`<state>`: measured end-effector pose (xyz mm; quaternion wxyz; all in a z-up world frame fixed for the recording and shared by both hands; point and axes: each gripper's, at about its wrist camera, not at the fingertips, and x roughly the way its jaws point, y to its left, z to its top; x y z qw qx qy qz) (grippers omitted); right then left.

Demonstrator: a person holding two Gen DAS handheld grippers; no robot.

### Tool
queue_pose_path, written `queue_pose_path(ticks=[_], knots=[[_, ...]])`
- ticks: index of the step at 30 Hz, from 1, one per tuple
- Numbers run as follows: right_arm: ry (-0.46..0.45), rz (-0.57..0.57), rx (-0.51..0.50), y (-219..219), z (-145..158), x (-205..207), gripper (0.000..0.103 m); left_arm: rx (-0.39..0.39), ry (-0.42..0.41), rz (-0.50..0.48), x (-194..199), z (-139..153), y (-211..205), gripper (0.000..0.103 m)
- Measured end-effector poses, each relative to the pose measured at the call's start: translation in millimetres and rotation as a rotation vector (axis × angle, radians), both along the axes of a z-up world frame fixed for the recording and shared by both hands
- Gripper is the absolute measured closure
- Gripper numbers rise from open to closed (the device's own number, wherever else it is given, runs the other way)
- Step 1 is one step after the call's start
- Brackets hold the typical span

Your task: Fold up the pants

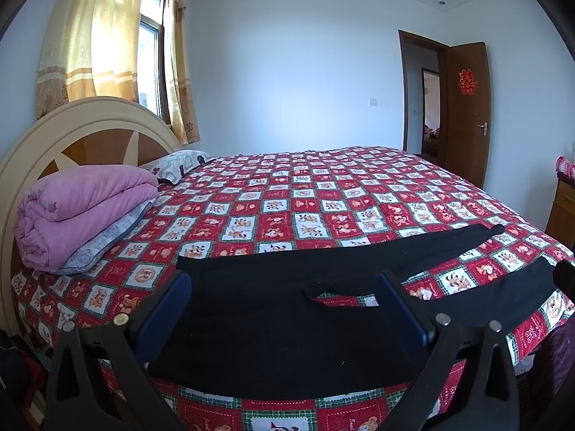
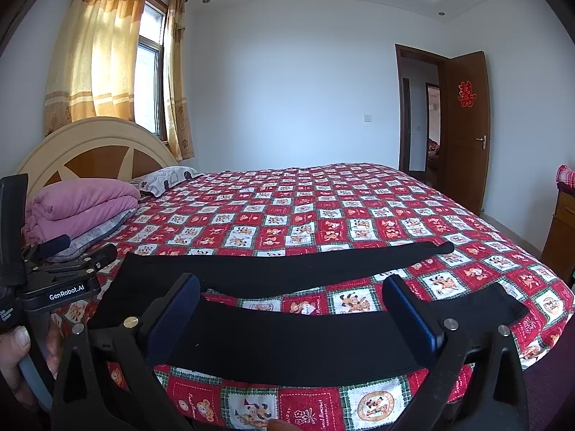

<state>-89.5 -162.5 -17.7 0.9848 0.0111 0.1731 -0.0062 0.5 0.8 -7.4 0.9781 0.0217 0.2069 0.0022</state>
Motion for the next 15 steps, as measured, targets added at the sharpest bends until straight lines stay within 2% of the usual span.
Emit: queue_pose_path(ticks=[15], knots=[[0.007,0.0,0.0,0.3,-2.6,0.7,0.001,-0.001,0.005,0.0,0.3,-2.0,2.2,0.0]])
